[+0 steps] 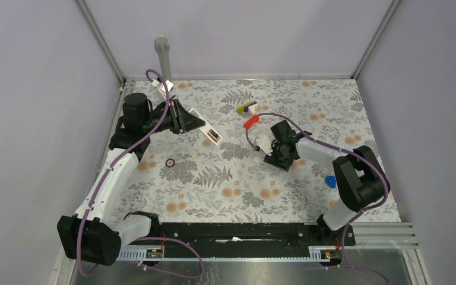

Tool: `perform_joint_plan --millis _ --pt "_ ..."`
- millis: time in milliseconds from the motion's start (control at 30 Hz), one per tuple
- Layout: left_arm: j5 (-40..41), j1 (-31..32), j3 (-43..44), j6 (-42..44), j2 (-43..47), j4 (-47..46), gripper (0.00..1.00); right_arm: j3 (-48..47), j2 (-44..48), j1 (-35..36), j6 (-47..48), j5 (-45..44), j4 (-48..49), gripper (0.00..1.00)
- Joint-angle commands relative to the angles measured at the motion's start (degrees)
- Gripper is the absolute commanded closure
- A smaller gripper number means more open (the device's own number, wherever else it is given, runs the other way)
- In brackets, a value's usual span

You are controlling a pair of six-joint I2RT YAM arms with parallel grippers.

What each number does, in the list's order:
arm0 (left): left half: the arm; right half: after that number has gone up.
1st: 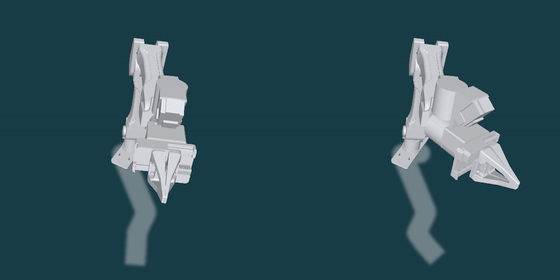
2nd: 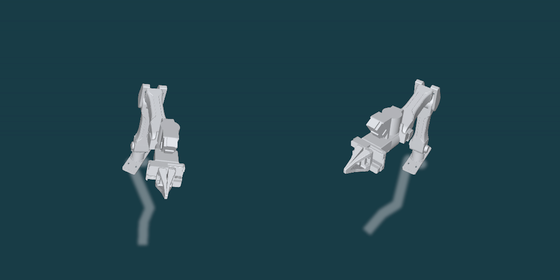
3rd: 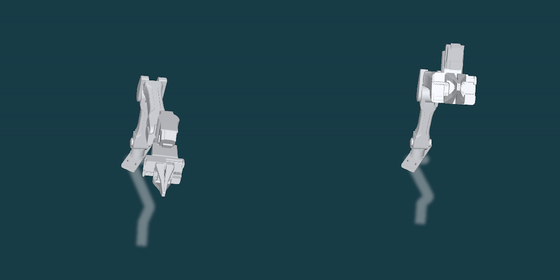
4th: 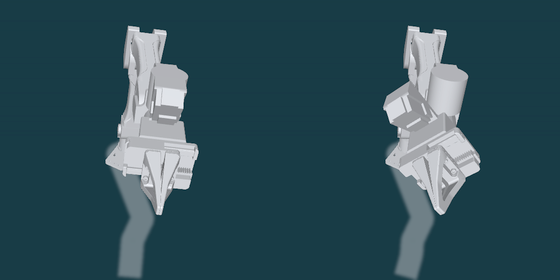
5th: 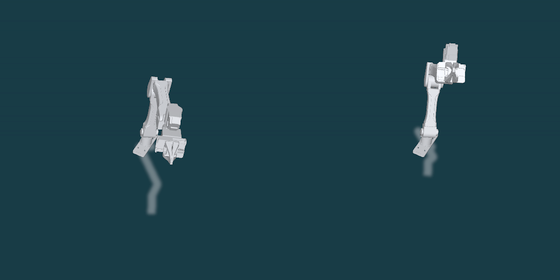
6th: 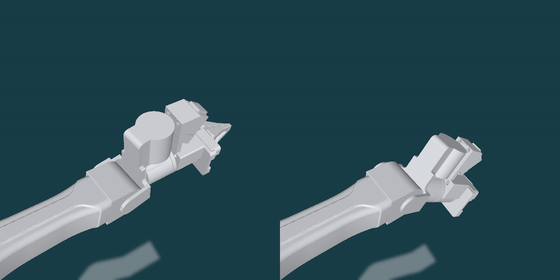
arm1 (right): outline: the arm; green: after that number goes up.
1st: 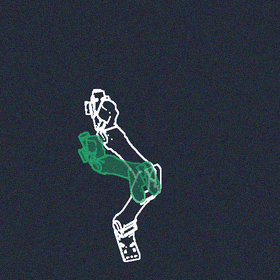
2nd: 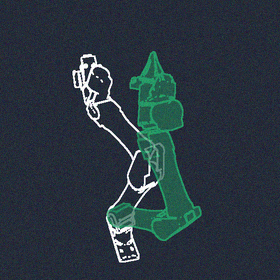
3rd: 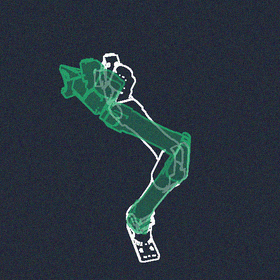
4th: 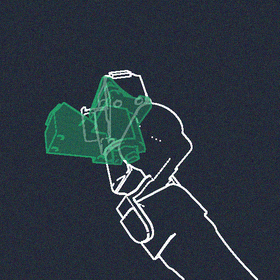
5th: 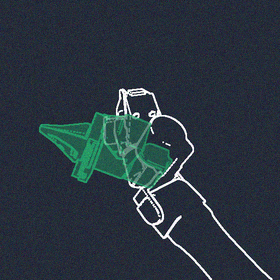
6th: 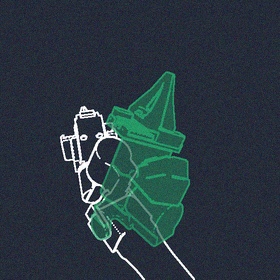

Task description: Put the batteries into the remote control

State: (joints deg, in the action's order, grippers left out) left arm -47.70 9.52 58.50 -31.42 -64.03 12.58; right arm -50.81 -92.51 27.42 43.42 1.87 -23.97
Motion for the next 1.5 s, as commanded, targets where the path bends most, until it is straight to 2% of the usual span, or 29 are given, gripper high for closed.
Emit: perform_joint_plan --millis 0,100,200,267,400,467,600,733,867,1000,1033,1200,1367,1467 --pt "-0.45 -0.55 3.69 2.14 0.94 -1.74 1.00 -2.15 -3.02 -0.17 1.93 3.46 -0.61 0.49" --pt "-0.51 -0.64 3.13 2.07 1.18 -2.11 1.00 -2.34 -4.19 -0.63 1.45 3.67 -1.46 0.56" --pt "-0.64 -0.64 2.95 1.70 0.94 -2.48 1.00 -2.10 -3.09 -1.52 -0.06 6.43 -2.22 0.71" --pt "-0.87 -0.64 2.87 1.15 0.69 -3.18 1.00 -1.28 -2.30 -1.75 -1.22 7.14 -1.43 0.77" --pt "-1.27 -0.64 2.32 0.15 0.24 -4.44 1.00 -1.33 -2.30 -1.91 -3.57 6.11 -0.16 0.81" --pt "-1.44 -0.64 2.30 0.13 0.09 -4.46 1.00 -1.72 -2.66 -2.00 -4.68 5.98 0.16 0.80" --pt "-1.30 -0.65 2.49 0.55 0.15 -4.24 1.00 -1.43 -3.55 -2.02 -4.64 5.85 0.33 0.57" --pt "-1.26 -0.73 2.58 0.66 0.17 -4.05 1.00 -1.83 -5.10 -2.01 -4.37 6.42 0.49 0.57" --pt "-1.17 -0.73 2.74 0.74 -0.01 -3.89 1.00 -3.65 -6.86 -2.01 -4.65 7.50 -0.90 0.82" --pt "-1.12 -0.73 2.46 0.66 0.00 -3.79 1.00 -3.85 -4.69 -2.02 -5.38 4.91 2.02 0.97" --pt "-1.05 -0.77 2.26 0.56 -0.15 -3.93 1.00 -3.64 -3.35 -2.02 -6.34 3.61 4.03 1.00" --pt "-1.93 -0.66 0.58 -2.49 -1.61 -7.02 1.00 -5.04 4.21 -2.06 -15.71 3.51 9.06 1.00" --pt "-2.28 1.06 -0.83 -8.33 -3.39 -13.83 1.00 -7.08 11.87 -2.11 -32.63 0.94 13.83 1.00" --pt "-2.25 2.87 1.65 -8.54 -5.61 -13.90 1.00 -8.03 17.03 -1.93 -40.28 4.40 15.72 1.00"
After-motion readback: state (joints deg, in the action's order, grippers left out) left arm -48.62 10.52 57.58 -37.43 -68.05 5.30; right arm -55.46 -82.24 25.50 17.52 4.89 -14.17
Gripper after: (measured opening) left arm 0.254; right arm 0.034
